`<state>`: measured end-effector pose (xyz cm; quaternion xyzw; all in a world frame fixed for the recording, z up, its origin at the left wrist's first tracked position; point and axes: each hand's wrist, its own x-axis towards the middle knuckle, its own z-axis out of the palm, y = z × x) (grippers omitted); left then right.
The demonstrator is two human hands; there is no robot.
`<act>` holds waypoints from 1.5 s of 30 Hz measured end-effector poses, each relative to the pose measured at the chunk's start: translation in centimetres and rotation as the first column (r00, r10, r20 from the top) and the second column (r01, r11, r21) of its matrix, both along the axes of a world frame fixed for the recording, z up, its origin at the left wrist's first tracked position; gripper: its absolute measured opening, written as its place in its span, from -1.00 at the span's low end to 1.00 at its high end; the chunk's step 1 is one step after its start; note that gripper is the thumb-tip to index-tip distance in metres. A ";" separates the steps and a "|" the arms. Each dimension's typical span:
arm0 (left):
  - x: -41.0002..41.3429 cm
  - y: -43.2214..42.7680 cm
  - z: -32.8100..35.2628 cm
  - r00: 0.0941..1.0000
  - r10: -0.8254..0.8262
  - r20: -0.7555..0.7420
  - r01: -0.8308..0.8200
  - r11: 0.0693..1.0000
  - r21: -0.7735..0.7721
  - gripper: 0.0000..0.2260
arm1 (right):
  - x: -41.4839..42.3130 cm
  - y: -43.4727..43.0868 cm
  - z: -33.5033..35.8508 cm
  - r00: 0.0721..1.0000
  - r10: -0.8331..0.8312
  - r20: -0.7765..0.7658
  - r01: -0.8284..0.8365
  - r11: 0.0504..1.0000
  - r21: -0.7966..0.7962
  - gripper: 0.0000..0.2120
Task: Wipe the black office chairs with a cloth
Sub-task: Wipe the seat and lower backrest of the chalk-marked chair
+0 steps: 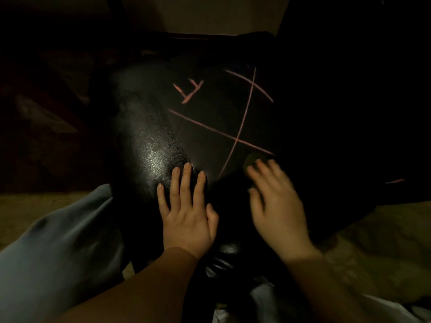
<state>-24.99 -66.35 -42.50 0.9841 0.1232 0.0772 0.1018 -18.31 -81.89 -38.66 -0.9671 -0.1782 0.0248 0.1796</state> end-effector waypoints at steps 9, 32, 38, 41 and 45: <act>0.1 0.2 -0.2 1.000 -0.008 0.024 0.008 1.000 -0.001 -0.44 | -2.8 3.0 0.2 0.963 0.269 0.015 -0.269 0.958 0.099 -0.58; 0.0 0.1 -0.1 1.000 -0.007 0.014 0.007 1.000 -0.002 -0.44 | -0.1 0.6 0.3 0.999 0.035 -0.014 -0.035 0.998 -0.046 -0.54; 0.0 0.4 -0.5 1.000 -0.013 0.016 0.013 1.000 0.000 -0.46 | -3.8 4.3 0.1 0.965 0.257 0.057 -0.261 0.961 0.091 -0.62; 0.0 0.2 -0.3 1.000 -0.014 0.018 0.014 1.000 0.012 -0.44 | -2.3 3.0 -0.1 0.961 0.271 0.045 -0.274 0.959 0.078 -0.59; 0.0 0.2 0.0 1.000 -0.010 0.003 0.010 1.000 0.017 -0.44 | 1.2 -0.3 -0.4 0.997 0.065 0.030 -0.066 0.998 0.009 -0.50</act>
